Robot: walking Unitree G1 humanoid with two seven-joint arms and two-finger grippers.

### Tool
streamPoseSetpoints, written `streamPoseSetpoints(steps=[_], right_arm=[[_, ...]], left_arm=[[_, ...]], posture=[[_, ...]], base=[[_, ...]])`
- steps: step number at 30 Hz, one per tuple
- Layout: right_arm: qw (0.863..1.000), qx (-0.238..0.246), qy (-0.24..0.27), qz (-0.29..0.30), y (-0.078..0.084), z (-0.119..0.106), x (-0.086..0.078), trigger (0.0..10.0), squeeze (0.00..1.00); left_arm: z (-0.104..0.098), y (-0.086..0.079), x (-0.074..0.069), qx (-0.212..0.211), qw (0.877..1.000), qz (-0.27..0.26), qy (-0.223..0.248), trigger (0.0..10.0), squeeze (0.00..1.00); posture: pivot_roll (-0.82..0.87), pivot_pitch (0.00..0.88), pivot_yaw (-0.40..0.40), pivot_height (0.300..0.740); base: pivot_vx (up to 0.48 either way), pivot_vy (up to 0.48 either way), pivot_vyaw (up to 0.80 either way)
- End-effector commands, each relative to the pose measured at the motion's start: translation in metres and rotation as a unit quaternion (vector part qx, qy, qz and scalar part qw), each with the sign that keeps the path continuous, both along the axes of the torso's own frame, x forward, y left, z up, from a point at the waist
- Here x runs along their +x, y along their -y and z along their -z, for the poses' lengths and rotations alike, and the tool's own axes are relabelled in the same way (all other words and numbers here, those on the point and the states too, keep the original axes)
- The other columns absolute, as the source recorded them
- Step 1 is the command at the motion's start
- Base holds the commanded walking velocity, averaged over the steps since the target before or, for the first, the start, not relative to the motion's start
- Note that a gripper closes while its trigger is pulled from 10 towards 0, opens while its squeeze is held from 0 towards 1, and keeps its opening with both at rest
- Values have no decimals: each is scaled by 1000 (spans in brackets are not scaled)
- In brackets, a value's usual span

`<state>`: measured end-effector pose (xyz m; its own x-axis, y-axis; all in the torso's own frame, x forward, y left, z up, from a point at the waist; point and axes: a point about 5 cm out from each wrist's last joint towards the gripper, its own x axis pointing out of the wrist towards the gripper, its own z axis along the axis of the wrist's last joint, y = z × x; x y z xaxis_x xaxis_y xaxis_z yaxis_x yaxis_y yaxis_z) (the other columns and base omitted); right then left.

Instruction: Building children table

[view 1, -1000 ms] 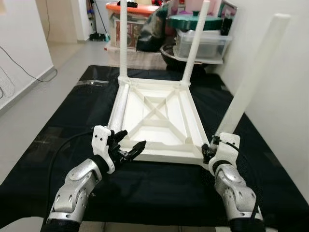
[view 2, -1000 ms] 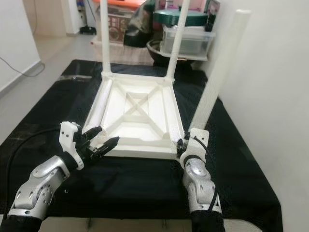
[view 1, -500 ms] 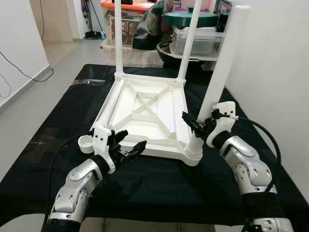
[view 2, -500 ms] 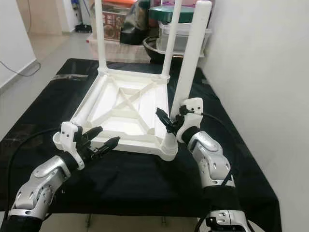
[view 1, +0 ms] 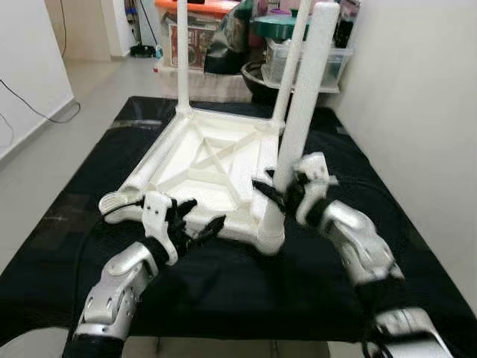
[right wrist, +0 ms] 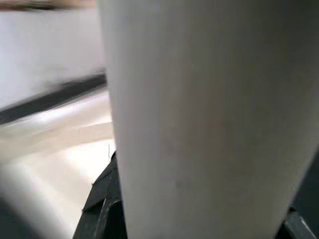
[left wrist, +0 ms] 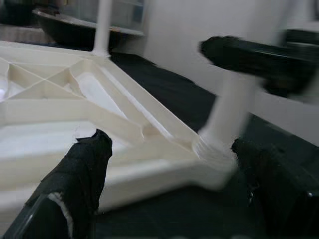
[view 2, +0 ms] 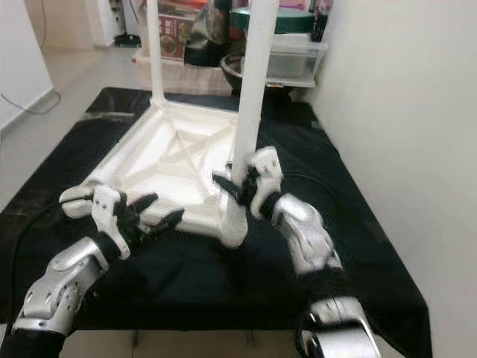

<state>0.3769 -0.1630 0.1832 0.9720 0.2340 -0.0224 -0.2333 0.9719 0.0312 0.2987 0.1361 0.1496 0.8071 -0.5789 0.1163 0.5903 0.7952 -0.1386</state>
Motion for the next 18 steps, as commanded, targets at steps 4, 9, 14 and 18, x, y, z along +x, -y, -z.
streamPoseSetpoints(steps=[4,9,14,18], right_arm=[[963,26,-85,253,49,36,-15,0,0],[971,45,-90,219,5,39,-46,10000,0],[989,73,-56,112,-29,26,-55,10000,0],[993,107,-2,46,-28,3,-52,10000,996]], left_arm=[[4,-4,-1,-1,1000,-7,-9,10000,0],[4,-6,-2,0,1000,-8,-9,10000,0],[4,-6,-2,1,1000,-5,-10,10000,0],[5,-5,-1,1,1000,-3,-10,10000,0]], posture=[[82,0,-142,740],[74,0,-129,740],[67,0,-125,740],[60,0,-122,740]], base=[[0,0,0],[0,0,0],[0,0,0],[0,0,0]])
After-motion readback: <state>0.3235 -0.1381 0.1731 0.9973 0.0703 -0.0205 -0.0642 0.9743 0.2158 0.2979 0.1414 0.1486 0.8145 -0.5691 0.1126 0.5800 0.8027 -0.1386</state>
